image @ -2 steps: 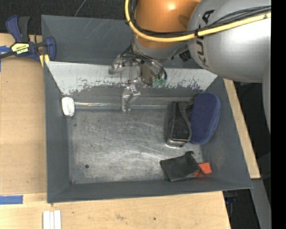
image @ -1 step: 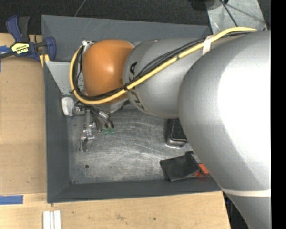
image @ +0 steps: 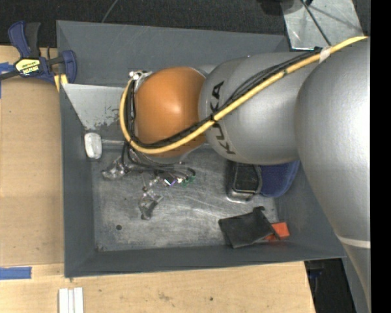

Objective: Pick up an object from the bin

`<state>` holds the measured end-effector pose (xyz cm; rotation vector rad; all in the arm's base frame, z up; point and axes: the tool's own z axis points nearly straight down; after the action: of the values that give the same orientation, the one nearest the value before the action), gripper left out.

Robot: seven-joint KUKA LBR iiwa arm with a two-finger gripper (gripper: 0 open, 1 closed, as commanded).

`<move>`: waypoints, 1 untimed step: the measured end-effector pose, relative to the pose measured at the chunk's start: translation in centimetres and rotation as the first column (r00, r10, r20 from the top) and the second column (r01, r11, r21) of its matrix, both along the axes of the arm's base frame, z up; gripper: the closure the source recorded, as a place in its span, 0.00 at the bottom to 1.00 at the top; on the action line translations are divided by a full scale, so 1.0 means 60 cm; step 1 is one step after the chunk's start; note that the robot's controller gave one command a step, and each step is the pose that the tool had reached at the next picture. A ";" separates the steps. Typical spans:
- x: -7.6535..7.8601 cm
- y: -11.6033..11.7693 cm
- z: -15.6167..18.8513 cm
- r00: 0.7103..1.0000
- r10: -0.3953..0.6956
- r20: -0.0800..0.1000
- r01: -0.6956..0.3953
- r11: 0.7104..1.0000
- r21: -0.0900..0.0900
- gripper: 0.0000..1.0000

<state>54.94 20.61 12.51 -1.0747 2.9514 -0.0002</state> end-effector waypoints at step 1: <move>0.136 0.031 0.137 0.999 0.037 0.016 -0.037 0.999 0.005 0.00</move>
Offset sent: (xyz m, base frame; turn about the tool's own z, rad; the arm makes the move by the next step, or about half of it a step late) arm 0.0765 0.0181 0.0752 -0.0400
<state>63.13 22.49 20.72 -1.1232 2.9151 -0.0006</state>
